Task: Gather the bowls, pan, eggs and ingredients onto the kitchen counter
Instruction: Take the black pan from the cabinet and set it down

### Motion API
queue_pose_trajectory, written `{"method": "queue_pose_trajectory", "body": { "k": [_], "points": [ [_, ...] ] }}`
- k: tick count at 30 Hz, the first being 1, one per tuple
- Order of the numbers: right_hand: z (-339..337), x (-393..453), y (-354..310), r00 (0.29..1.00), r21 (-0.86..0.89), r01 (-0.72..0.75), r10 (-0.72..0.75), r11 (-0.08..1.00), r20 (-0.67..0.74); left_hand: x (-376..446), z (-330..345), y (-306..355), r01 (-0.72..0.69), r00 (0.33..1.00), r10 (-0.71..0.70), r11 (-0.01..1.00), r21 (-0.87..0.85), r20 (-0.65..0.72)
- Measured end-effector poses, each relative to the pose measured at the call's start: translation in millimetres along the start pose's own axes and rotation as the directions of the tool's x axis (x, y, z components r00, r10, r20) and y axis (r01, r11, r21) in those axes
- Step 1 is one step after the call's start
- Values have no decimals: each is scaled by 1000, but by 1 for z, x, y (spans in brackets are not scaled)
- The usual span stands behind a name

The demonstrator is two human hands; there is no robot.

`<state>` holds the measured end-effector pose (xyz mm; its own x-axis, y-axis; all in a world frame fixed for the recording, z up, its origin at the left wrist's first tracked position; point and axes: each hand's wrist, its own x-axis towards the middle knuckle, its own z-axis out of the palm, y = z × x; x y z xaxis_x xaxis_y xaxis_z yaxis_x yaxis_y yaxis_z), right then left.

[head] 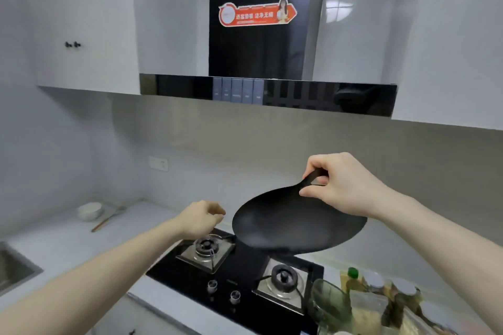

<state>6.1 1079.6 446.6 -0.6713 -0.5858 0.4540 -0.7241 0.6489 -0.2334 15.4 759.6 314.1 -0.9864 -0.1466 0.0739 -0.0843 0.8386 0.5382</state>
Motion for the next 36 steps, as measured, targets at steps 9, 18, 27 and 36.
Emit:
{"method": "queue_pose_trajectory", "body": {
  "k": [9,18,27,36],
  "points": [
    [113,39,-103,926,-2,378,-378,926,-12,-87,-36,-164,503,841,-376,807,-308,388],
    [218,76,-174,839,29,544,-544,839,4,-135,-48,-276,582,781,-507,378,-720,365],
    [343,118,-164,921,85,296,-308,951,238,-132,-57,-367,378,683,-705,116,-919,192],
    [508,158,-156,953,353,-209,108,912,284,-77,-57,-465,410,645,-762,276,-869,62]
  ]
}}
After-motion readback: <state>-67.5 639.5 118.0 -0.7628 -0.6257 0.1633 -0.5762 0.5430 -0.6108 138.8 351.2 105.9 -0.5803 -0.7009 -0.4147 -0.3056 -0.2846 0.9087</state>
